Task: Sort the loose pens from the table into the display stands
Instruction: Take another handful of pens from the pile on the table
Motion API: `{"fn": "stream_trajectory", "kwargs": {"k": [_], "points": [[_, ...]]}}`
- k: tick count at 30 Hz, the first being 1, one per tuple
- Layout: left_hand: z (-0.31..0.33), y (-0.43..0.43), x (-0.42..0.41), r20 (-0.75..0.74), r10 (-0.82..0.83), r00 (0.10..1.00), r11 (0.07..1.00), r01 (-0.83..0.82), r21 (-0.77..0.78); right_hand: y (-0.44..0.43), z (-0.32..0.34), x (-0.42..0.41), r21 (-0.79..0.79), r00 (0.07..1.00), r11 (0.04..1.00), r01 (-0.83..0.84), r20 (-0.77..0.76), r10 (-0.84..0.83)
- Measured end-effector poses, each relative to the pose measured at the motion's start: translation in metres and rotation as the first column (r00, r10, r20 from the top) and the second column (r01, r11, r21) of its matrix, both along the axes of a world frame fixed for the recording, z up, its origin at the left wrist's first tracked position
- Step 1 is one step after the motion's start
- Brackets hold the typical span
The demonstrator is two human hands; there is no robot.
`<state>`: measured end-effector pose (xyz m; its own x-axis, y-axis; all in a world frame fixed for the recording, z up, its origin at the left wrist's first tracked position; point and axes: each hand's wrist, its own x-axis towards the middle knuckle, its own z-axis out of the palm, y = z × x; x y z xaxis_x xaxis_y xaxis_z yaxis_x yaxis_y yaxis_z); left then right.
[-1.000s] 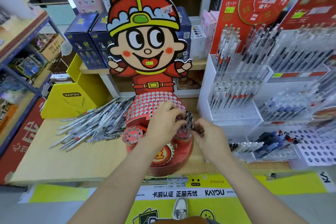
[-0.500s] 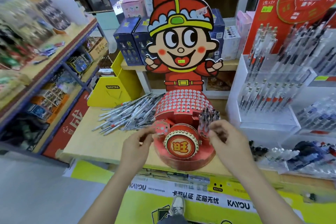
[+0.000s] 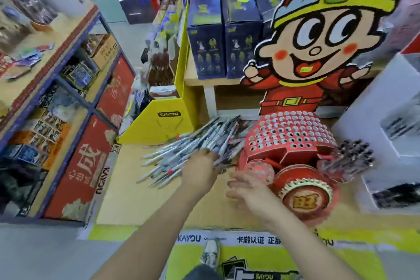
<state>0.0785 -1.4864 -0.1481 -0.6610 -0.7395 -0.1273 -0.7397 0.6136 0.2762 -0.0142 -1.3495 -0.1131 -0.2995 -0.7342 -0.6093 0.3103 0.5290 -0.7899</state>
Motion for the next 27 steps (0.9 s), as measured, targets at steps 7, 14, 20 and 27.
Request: {"fn": "stream_trajectory", "kwargs": {"k": [7,14,20,27], "points": [[-0.021,-0.024,-0.051,0.171,-0.222,0.96,0.958,0.247,-0.145,-0.046,-0.059,0.038,0.242,0.777,0.838,0.489,0.315,-0.544],[-0.037,-0.039,-0.029,0.086,-0.265,0.96,0.964,0.267,-0.011,-0.061,-0.074,0.04,0.236,0.59,0.72,0.652,0.439,-0.678],[-0.04,-0.028,0.031,-0.096,-0.119,0.988,0.953,0.141,0.267,-0.082,-0.077,0.044,0.262,0.716,0.782,0.566,0.313,-0.624],[-0.037,-0.019,0.057,-0.127,-0.088,0.988,0.841,0.142,0.522,-0.099,-0.08,0.051,0.219,0.847,0.819,0.53,-0.076,-0.527]]}}
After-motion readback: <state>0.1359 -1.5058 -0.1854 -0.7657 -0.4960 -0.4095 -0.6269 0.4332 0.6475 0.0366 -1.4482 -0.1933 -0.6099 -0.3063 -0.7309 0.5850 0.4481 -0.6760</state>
